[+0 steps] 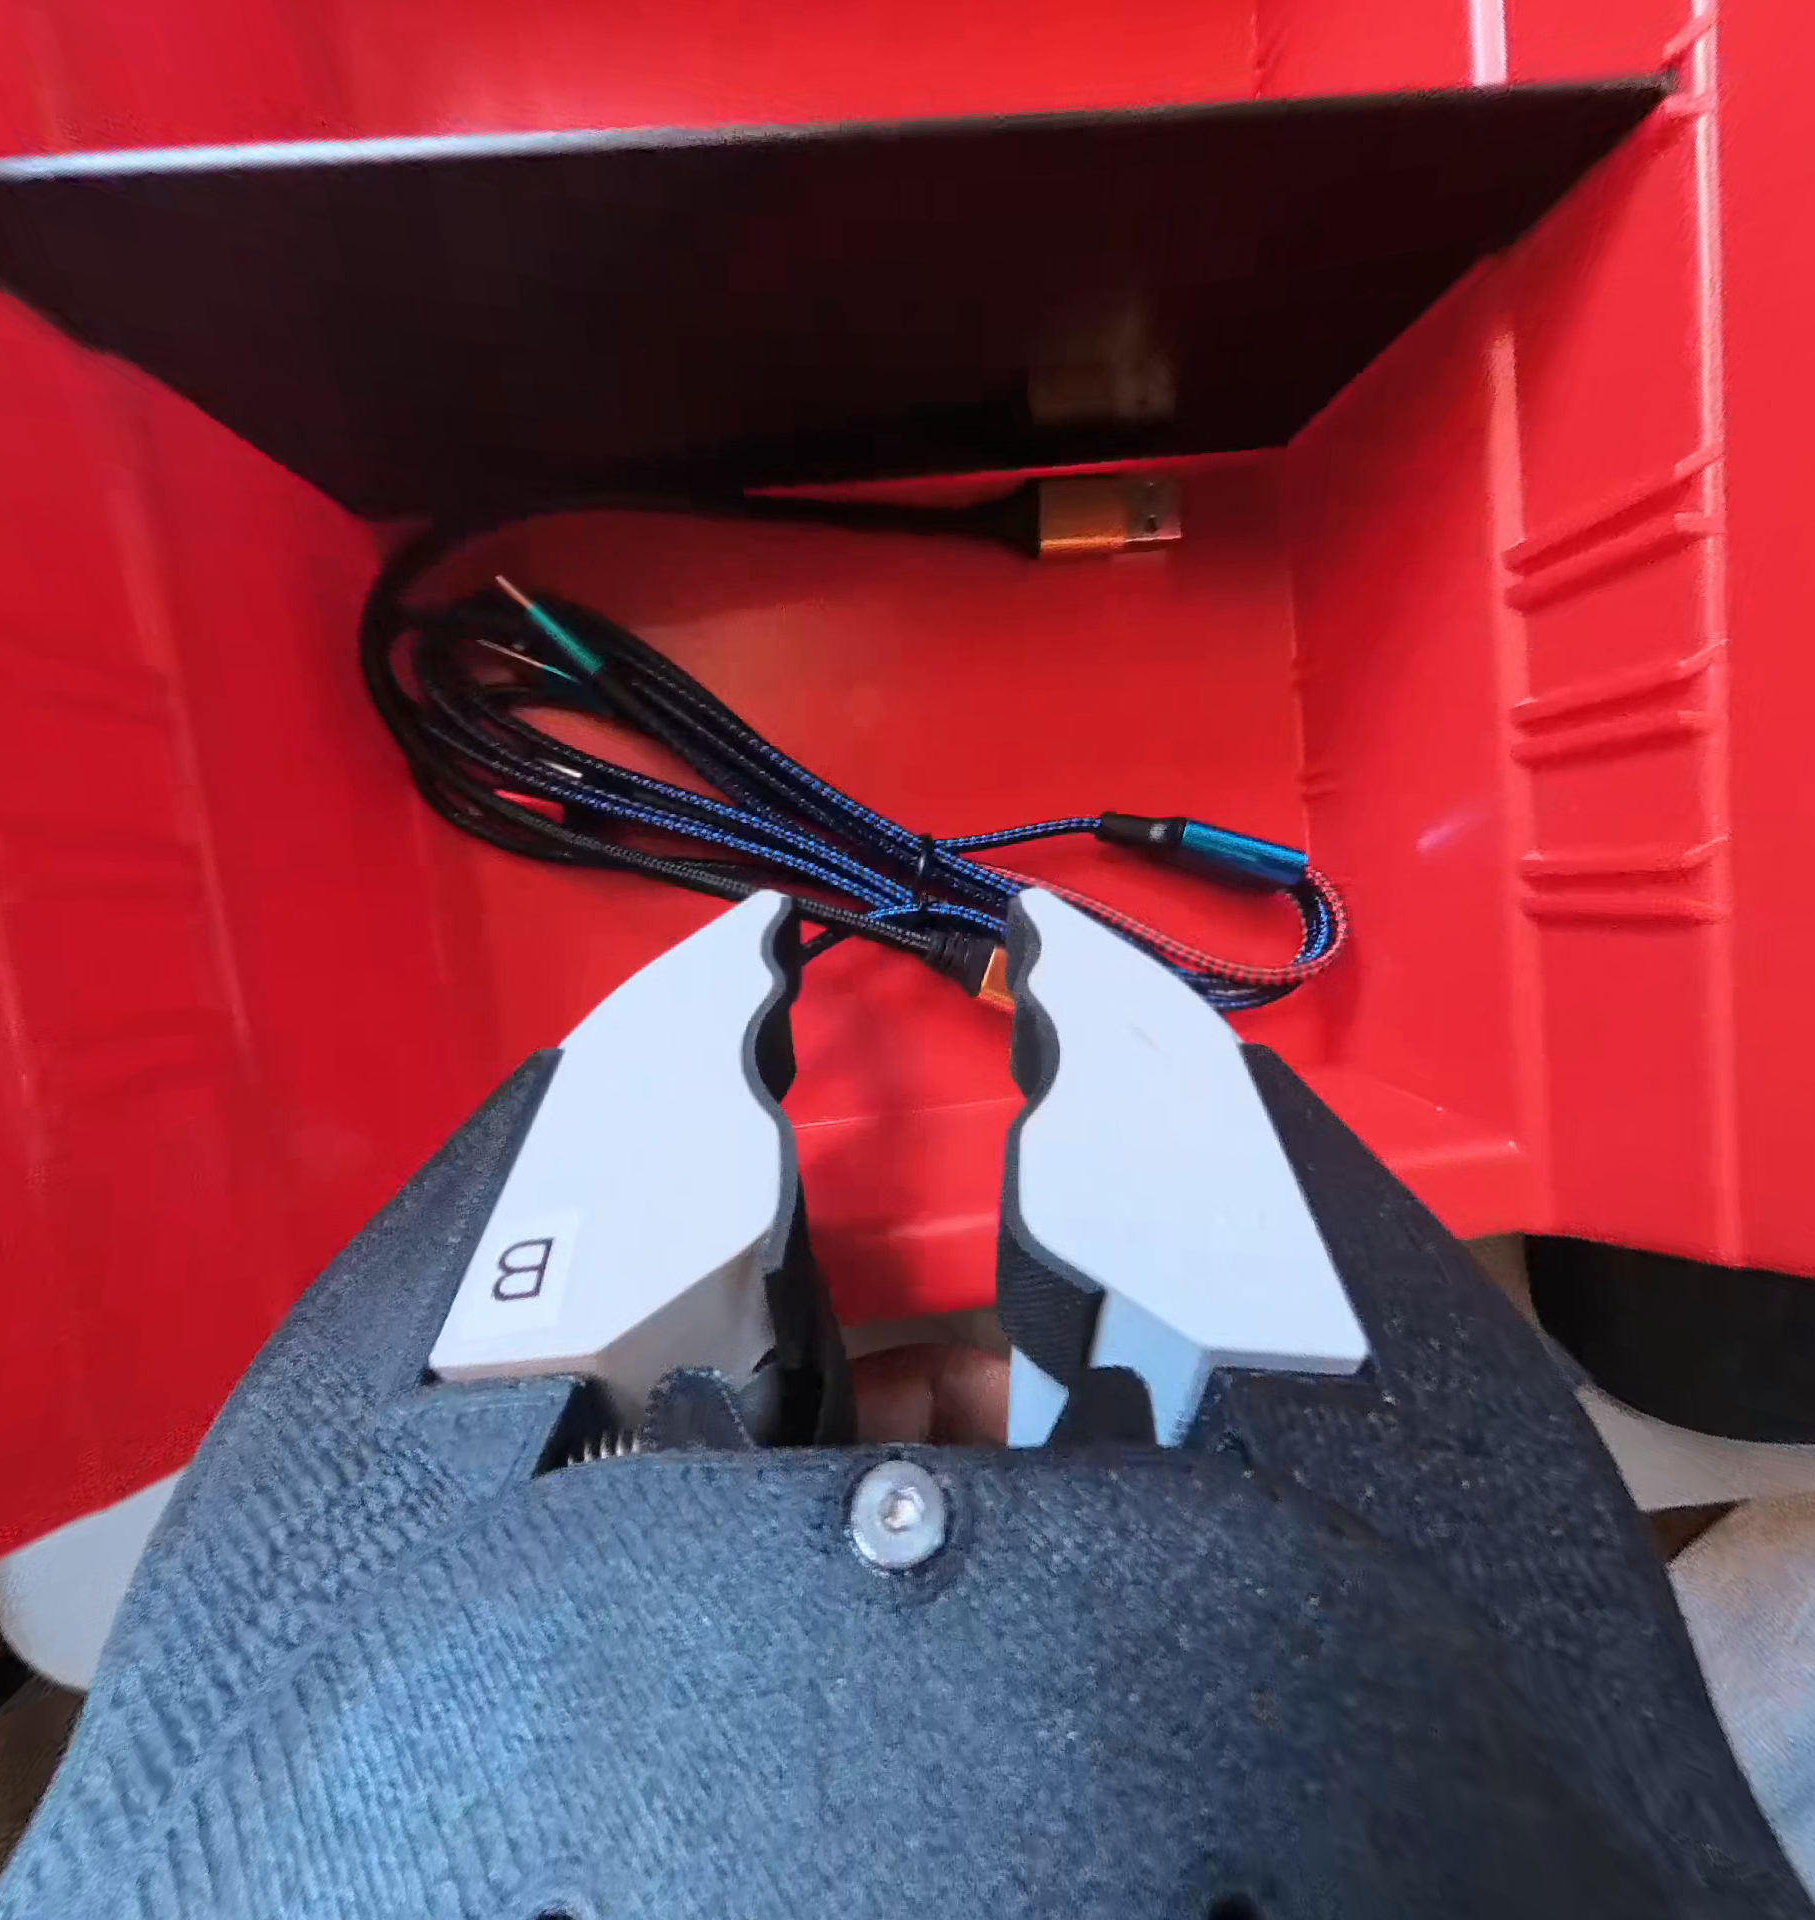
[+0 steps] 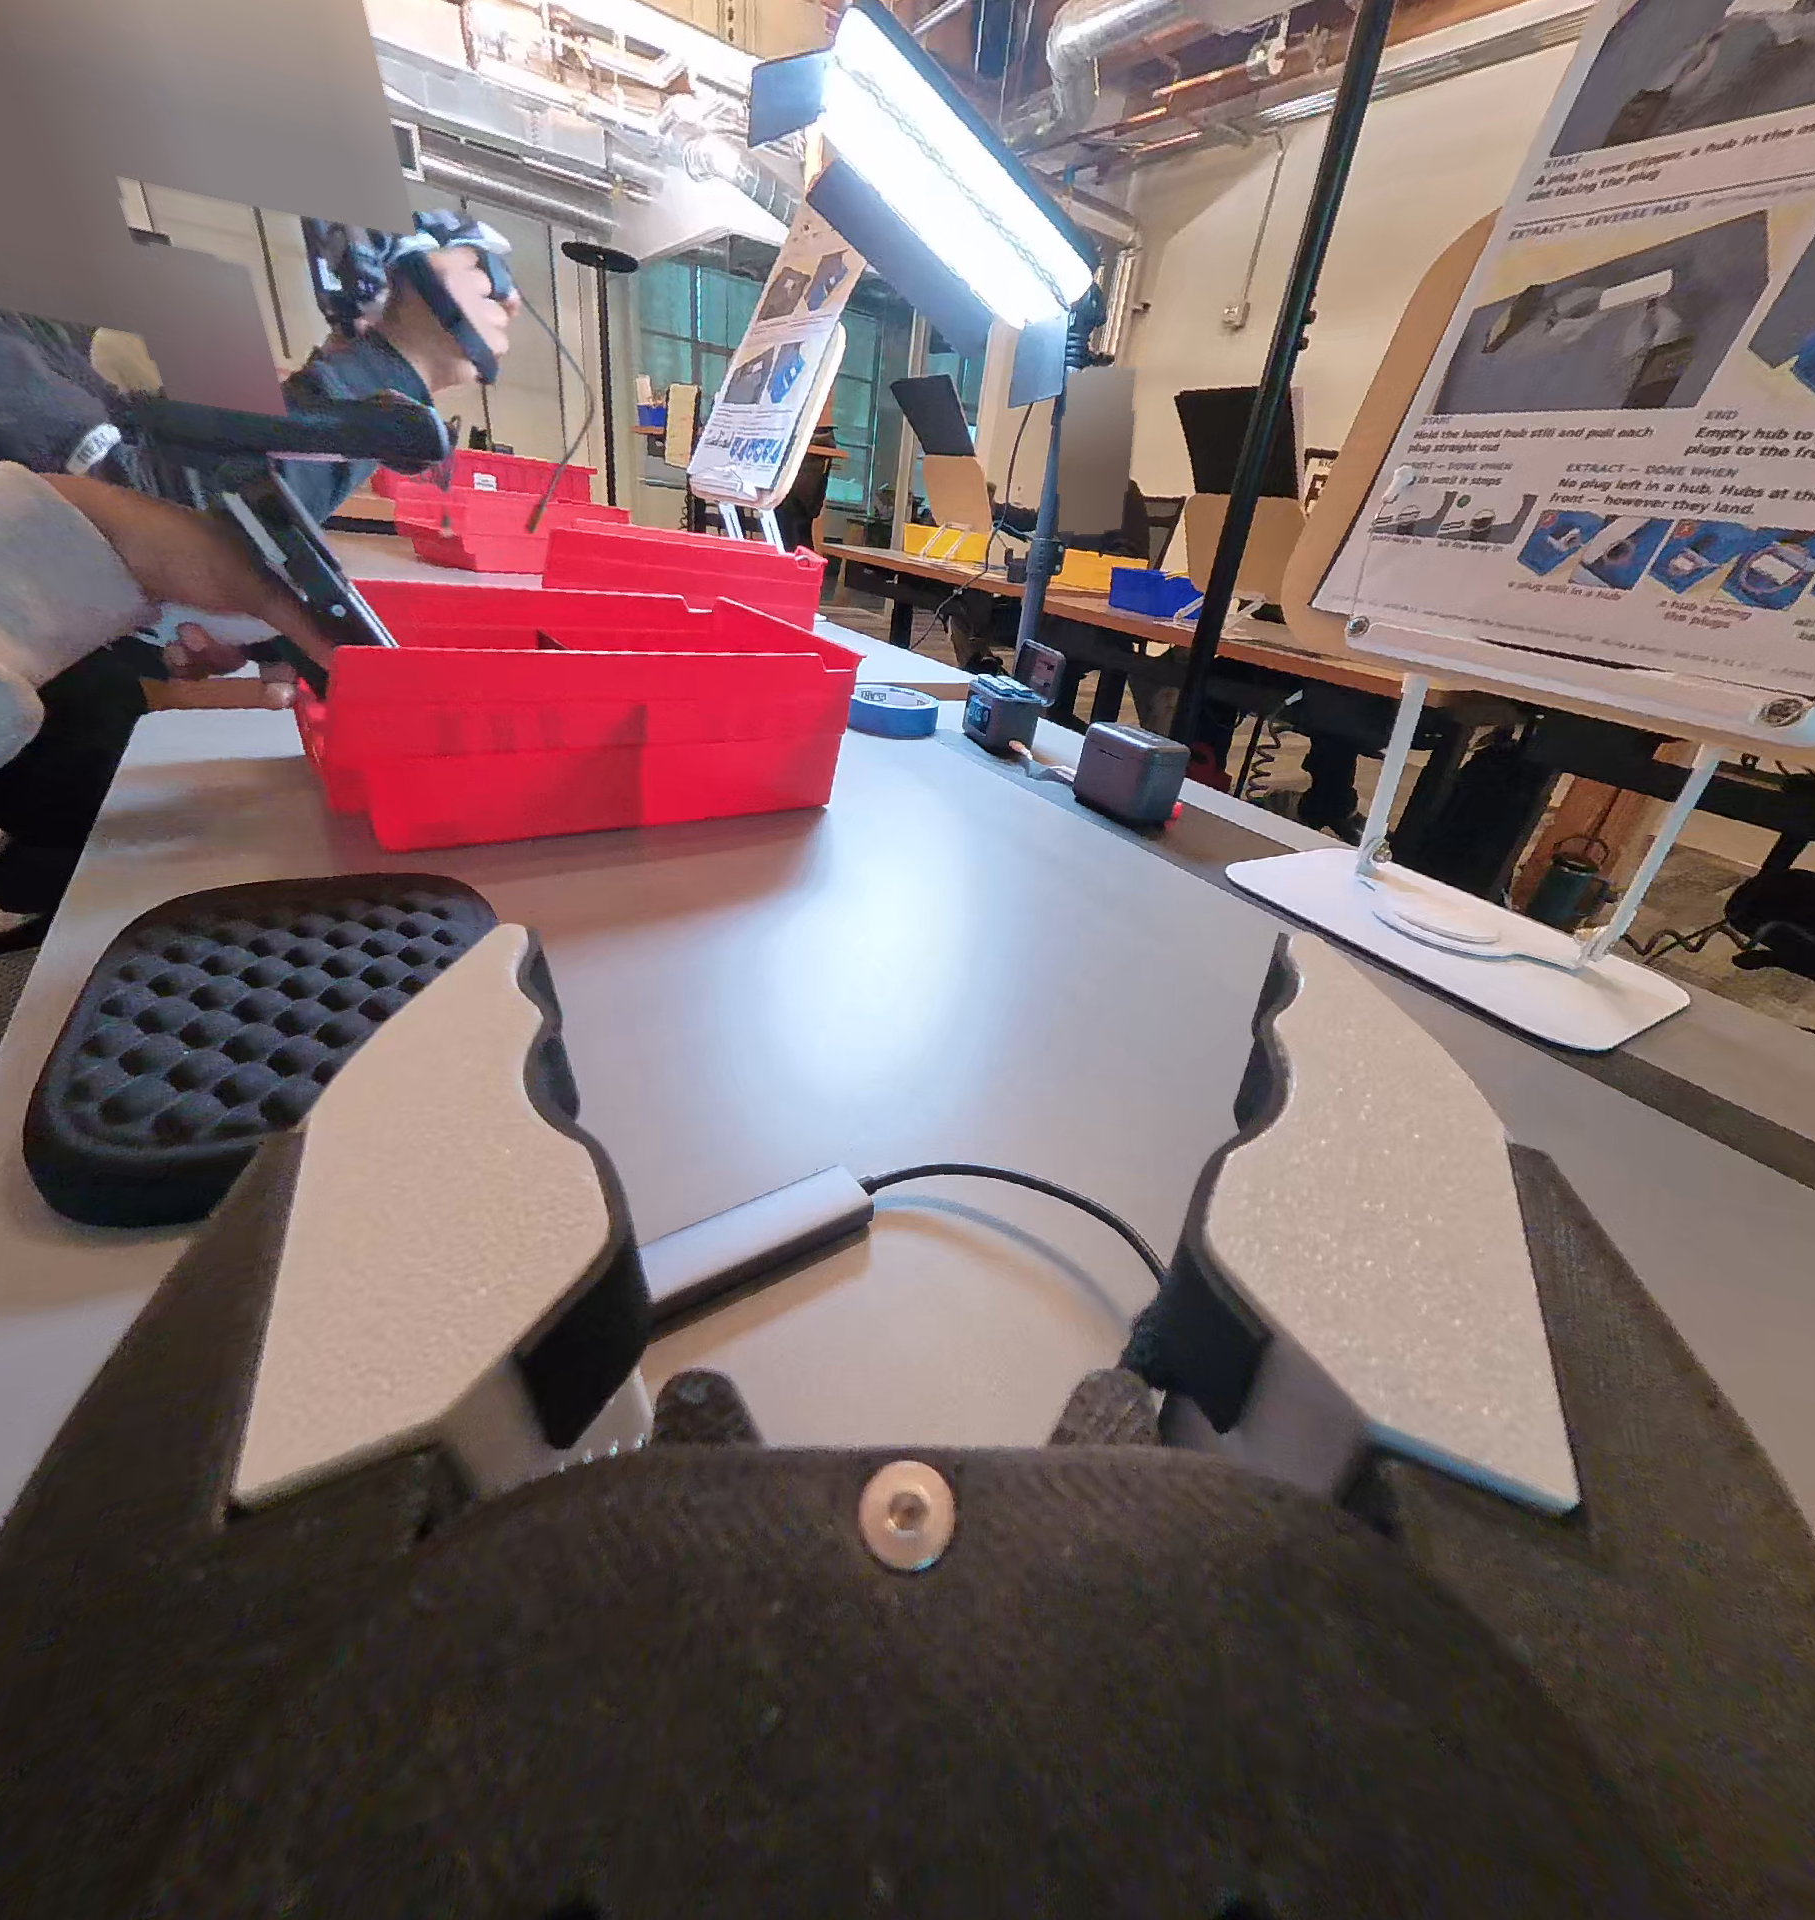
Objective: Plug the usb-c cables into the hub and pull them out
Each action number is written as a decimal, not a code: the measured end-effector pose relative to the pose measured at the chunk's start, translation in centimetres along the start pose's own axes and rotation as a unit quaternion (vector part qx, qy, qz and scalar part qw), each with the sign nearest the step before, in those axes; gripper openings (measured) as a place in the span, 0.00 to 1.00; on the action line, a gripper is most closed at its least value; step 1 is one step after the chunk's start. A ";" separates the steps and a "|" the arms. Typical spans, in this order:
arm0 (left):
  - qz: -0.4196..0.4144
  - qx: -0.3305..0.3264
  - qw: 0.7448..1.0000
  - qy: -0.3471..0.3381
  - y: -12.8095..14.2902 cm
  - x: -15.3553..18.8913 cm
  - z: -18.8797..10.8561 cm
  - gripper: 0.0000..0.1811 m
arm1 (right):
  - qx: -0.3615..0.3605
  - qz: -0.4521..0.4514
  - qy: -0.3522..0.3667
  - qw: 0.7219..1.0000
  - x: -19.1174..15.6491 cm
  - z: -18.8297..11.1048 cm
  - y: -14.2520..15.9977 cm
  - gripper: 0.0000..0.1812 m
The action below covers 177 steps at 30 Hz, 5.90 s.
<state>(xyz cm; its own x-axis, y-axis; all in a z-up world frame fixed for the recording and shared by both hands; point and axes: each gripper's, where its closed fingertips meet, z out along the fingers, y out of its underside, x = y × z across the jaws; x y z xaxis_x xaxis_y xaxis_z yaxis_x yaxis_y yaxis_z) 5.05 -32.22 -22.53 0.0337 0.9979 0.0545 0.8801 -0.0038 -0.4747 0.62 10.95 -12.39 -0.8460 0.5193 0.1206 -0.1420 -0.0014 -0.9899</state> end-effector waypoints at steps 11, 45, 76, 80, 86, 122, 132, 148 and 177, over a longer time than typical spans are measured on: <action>0.001 0.051 0.999 -0.004 -0.5 -0.7 0.5 0.08 | -0.019 -0.026 0.004 0.999 -0.1 0.2 0.5 0.67; 0.625 -0.167 0.761 -0.052 0.7 -3.3 0.8 0.06 | -0.033 -0.059 0.007 0.998 -0.2 0.4 1.2 0.62; 0.403 0.549 0.718 -0.144 -11.8 19.8 -21.8 0.02 | 0.036 -0.027 -0.122 0.992 -4.8 -0.5 -1.2 0.57; 0.507 0.432 0.738 -0.110 -5.7 28.5 -7.7 0.02 | 0.055 0.010 -0.143 0.988 -5.4 -0.8 -2.0 0.46; 0.517 0.402 0.754 -0.053 -2.6 33.7 -0.1 0.02 | -0.024 0.074 -0.192 0.978 -6.9 -0.6 -0.6 0.27; 0.350 0.377 0.707 0.484 -0.2 37.0 -7.8 0.23 | -0.036 0.062 -0.237 0.969 -10.5 0.8 -0.6 0.06; 0.366 0.382 0.676 0.513 0.3 37.9 -7.3 0.04 | -0.022 0.049 -0.262 0.964 -11.2 0.3 -1.0 0.06; 0.430 0.350 0.716 0.424 1.2 38.6 -4.3 0.04 | -0.081 -0.062 -0.261 0.960 -10.7 -0.8 1.8 0.10; 0.419 0.391 0.667 0.477 1.8 38.5 -6.8 0.13 | -0.028 -0.039 -0.284 0.958 -12.7 -0.5 0.0 0.06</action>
<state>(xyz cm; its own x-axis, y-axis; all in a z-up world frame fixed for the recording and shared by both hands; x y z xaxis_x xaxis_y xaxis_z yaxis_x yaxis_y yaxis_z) 11.20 5.75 -15.29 0.9721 0.1702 -0.1614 -0.1404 -0.1288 -0.9817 11.57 4.75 -13.95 -0.9794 -0.0321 0.1996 -0.2014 0.0722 -0.9768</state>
